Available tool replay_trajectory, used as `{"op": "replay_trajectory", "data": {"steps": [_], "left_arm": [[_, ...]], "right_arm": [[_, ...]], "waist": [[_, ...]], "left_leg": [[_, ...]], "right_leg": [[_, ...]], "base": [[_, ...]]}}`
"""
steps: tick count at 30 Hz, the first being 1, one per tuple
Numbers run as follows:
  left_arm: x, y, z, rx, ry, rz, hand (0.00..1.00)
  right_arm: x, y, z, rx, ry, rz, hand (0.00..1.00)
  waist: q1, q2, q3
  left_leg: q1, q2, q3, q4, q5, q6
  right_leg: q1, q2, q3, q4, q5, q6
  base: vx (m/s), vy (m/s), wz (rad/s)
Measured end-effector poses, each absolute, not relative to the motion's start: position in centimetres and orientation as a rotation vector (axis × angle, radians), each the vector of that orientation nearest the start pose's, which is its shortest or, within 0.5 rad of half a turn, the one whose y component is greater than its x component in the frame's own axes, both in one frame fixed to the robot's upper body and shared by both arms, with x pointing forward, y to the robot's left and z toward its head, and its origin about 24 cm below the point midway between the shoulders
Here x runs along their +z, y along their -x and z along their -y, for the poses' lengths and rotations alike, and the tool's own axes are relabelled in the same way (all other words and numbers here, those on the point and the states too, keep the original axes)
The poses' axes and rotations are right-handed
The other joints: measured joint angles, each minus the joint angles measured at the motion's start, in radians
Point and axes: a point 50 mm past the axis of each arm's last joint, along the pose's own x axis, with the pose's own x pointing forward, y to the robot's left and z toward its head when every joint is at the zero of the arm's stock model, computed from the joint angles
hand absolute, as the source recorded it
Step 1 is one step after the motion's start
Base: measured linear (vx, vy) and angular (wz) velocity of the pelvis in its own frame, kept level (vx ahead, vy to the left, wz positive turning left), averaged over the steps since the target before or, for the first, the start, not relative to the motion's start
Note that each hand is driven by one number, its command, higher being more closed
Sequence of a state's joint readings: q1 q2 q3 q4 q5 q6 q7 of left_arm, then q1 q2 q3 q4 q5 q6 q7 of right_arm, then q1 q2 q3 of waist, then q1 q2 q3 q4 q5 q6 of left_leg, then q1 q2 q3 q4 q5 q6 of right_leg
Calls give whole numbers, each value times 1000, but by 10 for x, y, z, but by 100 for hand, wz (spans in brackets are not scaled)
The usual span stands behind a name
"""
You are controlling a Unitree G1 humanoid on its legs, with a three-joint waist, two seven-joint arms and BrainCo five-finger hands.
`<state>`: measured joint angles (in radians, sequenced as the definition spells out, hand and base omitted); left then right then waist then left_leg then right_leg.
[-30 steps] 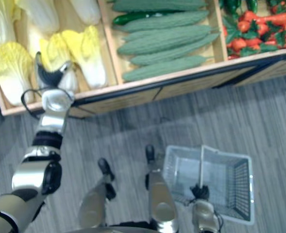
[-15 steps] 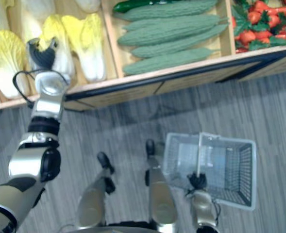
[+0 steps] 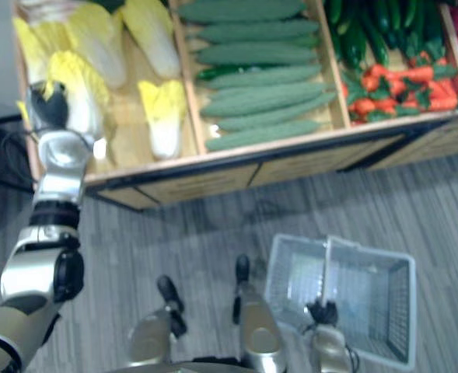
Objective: Pick vegetable in the basket
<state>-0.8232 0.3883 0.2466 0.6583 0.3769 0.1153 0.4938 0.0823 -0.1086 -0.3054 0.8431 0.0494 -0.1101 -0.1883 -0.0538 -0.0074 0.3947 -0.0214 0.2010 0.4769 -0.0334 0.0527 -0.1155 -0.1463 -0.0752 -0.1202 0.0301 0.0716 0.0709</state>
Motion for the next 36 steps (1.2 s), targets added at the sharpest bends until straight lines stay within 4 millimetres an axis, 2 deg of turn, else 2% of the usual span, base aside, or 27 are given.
{"op": "replay_trajectory", "data": {"steps": [2,5,7,10,11,12,14,15,16,18,19,20,21,22,23,24,26,27,28,29,30,31,32,33,34,35,36], "left_arm": [[172,-352,-294,826,-616,169,100],[166,-327,-298,849,-772,230,100],[157,-316,-284,797,-874,270,100],[128,-307,-239,612,-925,300,100],[111,-305,-212,489,-924,299,100],[102,-304,-197,422,-917,293,100],[72,-292,-136,142,-863,297,100],[68,-288,-121,74,-848,307,100],[63,-281,-95,-31,-820,333,100],[61,-272,-65,-160,-776,376,100],[61,-267,-49,-219,-741,398,100],[60,-267,-44,-235,-725,396,100],[55,-268,-40,-266,-722,376,100],[52,-268,-39,-279,-727,362,100],[43,-267,-38,-306,-716,310,100],[36,-268,-37,-325,-718,276,100],[30,-264,-29,-387,-682,234,100],[23,-261,-24,-424,-676,206,100],[19,-259,-23,-432,-661,184,100],[12,-255,-19,-454,-647,150,100],[6,-251,-17,-476,-639,122,100],[2,-249,-17,-483,-628,106,100],[-5,-245,-17,-490,-616,74,100],[-10,-243,-16,-498,-613,51,100],[-15,-240,-17,-501,-615,26,100],[-17,-239,-19,-485,-594,9,100],[-16,-239,-19,-469,-580,16,100]], "right_arm": [[-132,-112,254,-586,20,-852,100],[-139,-84,257,-625,17,-924,100],[-141,-73,258,-636,20,-954,100],[-142,-71,259,-637,24,-965,100],[-141,-73,259,-635,25,-958,100],[-141,-74,259,-635,26,-953,100],[-136,-85,260,-627,37,-911,100],[-134,-89,260,-623,39,-895,100],[-128,-101,261,-616,42,-848,100],[-119,-115,261,-612,59,-783,100],[-112,-132,260,-598,72,-733,100],[-108,-140,260,-592,82,-709,100],[-103,-154,253,-553,100,-669,100],[-101,-160,248,-527,112,-653,100],[-98,-168,238,-463,155,-633,100],[-92,-179,229,-411,186,-592,100],[-85,-188,220,-354,216,-546,100],[-83,-190,210,-303,234,-529,100],[-82,-189,205,-276,238,-521,100],[-79,-187,194,-233,236,-499,100],[-77,-188,182,-176,241,-482,100],[-76,-188,177,-146,242,-475,100],[-73,-193,163,-79,242,-450,100],[-69,-197,154,-38,242,-425,100],[-64,-201,143,11,239,-396,100],[-61,-203,139,29,235,-381,100],[-58,-205,137,36,231,-364,100]], "waist": [[2,10,-57],[6,21,-130],[6,28,-171],[4,29,-203],[1,28,-203],[0,28,-204],[-6,24,-208],[-17,22,-210],[-33,21,-210],[-51,21,-209],[-53,28,-214],[-53,33,-216],[-51,35,-221],[-51,29,-225],[-43,18,-235],[-40,24,-234],[-38,36,-234],[-37,34,-234],[-33,28,-237],[-25,19,-234],[-25,24,-235],[-25,24,-234],[-21,19,-225],[-21,20,-218],[-17,11,-207],[-1,21,-201],[19,29,-180]], "left_leg": [[9,-3,-18,-5,0,0],[38,-10,-26,-26,1,-1],[52,-18,-26,-36,1,-1],[69,-35,-17,-55,-1,0],[78,-41,0,-59,-2,1],[82,-43,10,-60,-3,3],[88,-51,68,-60,-21,-7],[87,-54,80,-60,-23,-7],[90,-60,104,-60,-27,-4],[113,-63,165,-59,-36,-2],[122,-41,236,-30,-57,3],[122,-26,264,-10,-65,6],[133,-1,310,26,-86,2],[143,3,331,39,-94,-6],[171,12,380,61,-101,-16],[187,25,401,80,-100,-16],[227,33,458,94,-102,-18],[253,65,495,156,-104,-22],[255,91,504,223,-106,-25],[240,172,496,407,-105,-10],[200,271,436,610,-78,82],[169,302,374,696,-88,113],[88,277,206,804,-150,108],[17,201,62,824,-196,88],[-52,90,-78,796,-254,74],[-91,38,-132,744,-270,66],[-114,29,-172,697,-282,47]], "right_leg": [[25,-1,-12,-18,0,0],[65,-3,-23,-44,2,2],[79,-4,-23,-54,3,5],[80,-10,3,-66,10,13],[78,-13,22,-67,14,20],[76,-14,29,-67,15,23],[40,-18,91,-64,17,33],[33,-18,105,-66,22,35],[20,-19,131,-66,33,45],[1,-14,163,-64,39,46],[-20,-47,-16,-33,-16,-40],[-27,-70,-129,-5,-38,-77],[-30,-128,-360,63,-61,-124],[-29,-163,-457,101,-49,-143],[-50,-190,-568,167,8,-153],[-58,-177,-582,172,1,-157],[-62,-129,-505,140,-9,-138],[-55,-91,-451,123,-15,-130],[-51,-77,-423,111,-20,-127],[-25,-41,-365,75,-25,-123],[4,2,-317,39,-26,-126],[11,25,-291,30,-27,-127],[11,56,-229,18,-37,-142],[18,68,-183,-3,-40,-146],[37,78,-123,-47,-41,-145],[48,92,-93,-53,-50,-126],[8,106,-83,81,-70,-136]], "base": [[35,9,22],[46,8,14],[18,8,2],[-12,21,-18],[-19,27,-29],[-46,38,-48],[-52,38,-71],[-17,32,-72],[3,22,-64],[7,18,-104],[19,18,-129],[85,40,-151],[117,38,-105],[137,24,-145],[164,-104,-147],[157,-140,-153],[147,-173,-142],[116,-161,-143],[107,-185,-146],[102,-182,-150],[89,-151,-148],[55,-83,-155],[42,-7,-146],[64,10,-186],[96,16,-170],[100,0,-173],[94,29,-149]]}}
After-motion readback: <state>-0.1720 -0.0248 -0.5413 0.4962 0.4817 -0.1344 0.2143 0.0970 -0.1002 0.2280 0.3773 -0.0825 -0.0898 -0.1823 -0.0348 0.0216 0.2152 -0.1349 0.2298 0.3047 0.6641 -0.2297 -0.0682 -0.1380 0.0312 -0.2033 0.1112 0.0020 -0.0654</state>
